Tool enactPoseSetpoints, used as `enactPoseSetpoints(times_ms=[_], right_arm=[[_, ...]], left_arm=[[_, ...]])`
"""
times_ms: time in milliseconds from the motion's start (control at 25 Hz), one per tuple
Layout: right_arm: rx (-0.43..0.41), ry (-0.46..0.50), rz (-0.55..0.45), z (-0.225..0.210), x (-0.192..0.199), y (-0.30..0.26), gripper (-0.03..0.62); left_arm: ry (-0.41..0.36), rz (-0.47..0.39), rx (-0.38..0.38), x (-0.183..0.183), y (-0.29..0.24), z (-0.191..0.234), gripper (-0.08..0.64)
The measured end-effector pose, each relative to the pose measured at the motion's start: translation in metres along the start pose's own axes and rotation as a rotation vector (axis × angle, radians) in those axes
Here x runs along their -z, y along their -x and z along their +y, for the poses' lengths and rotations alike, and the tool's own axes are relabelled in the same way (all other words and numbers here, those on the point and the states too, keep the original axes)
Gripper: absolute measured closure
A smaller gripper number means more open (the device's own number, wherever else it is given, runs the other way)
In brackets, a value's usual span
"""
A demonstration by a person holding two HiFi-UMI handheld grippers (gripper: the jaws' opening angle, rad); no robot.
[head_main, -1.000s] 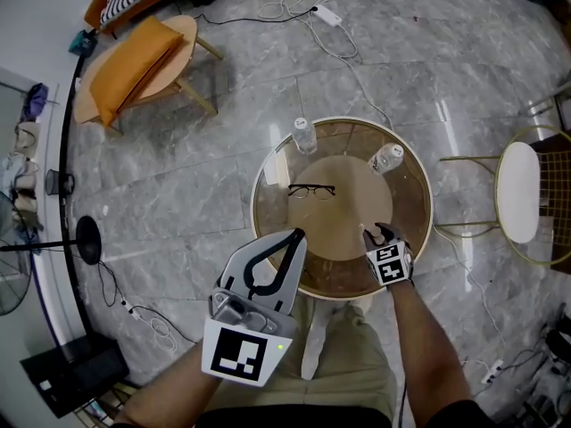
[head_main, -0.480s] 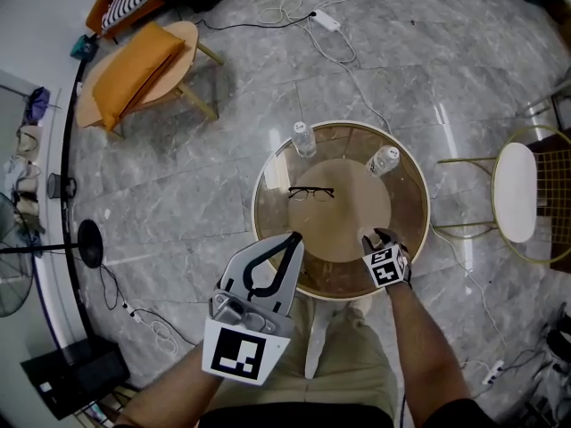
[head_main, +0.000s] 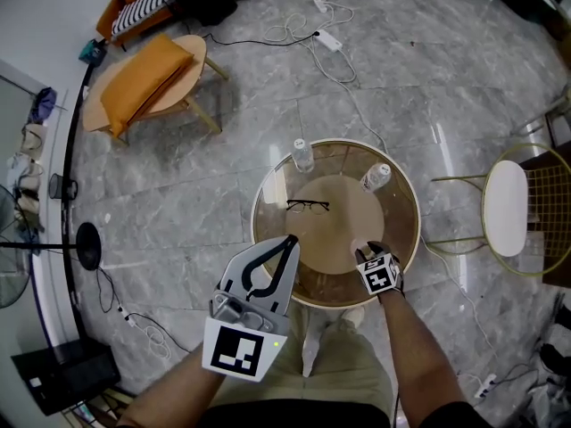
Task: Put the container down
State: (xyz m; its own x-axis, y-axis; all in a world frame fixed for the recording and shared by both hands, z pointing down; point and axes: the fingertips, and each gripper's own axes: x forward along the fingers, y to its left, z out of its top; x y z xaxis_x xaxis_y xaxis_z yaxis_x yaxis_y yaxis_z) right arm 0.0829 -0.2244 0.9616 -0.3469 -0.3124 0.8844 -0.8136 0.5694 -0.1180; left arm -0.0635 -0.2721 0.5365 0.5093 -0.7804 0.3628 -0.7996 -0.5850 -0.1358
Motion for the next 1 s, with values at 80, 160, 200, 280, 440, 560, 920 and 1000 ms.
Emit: enactPoseSetpoints(times_ms=[80,160,200,280,440,560,920,1000], right_arm=[[-0.002,0.004,-0.035,0.002,-0.006,0.014,0.434],[-0.007,0.007,-0.070,0.002,-0.013,0.027,0.437],[-0.010,0.007,-0.085,0.001,-0.017,0.035,0.437],[-0.010,0.003,-0.106,-0.001,-0.026,0.055,0.440],[0.002,-0.006,-0.159,-0.005,-0.052,0.109,0.448],[-0.006,-0.007,-0.220,-0.005,-0.075,0.139,0.466],[-0.011,0.029,-0.397,0.009,-0.139,0.221,0.577],[-0.017,0.009,-0.434,0.014,-0.152,0.238,0.577]], left_arm=[[0.003,-0.014,-0.010,-0.008,0.003,0.001,0.545],[0.026,-0.036,-0.024,-0.017,0.005,0.002,0.545],[0.040,-0.049,-0.029,-0.022,0.005,0.002,0.545],[0.055,-0.073,-0.028,-0.033,0.006,-0.001,0.545],[0.104,-0.141,-0.053,-0.058,0.017,-0.003,0.545],[0.114,-0.198,-0.076,-0.075,0.023,0.001,0.545],[0.138,-0.190,-0.096,-0.094,0.019,0.010,0.546],[0.136,-0.189,-0.104,-0.098,0.023,0.012,0.546]])
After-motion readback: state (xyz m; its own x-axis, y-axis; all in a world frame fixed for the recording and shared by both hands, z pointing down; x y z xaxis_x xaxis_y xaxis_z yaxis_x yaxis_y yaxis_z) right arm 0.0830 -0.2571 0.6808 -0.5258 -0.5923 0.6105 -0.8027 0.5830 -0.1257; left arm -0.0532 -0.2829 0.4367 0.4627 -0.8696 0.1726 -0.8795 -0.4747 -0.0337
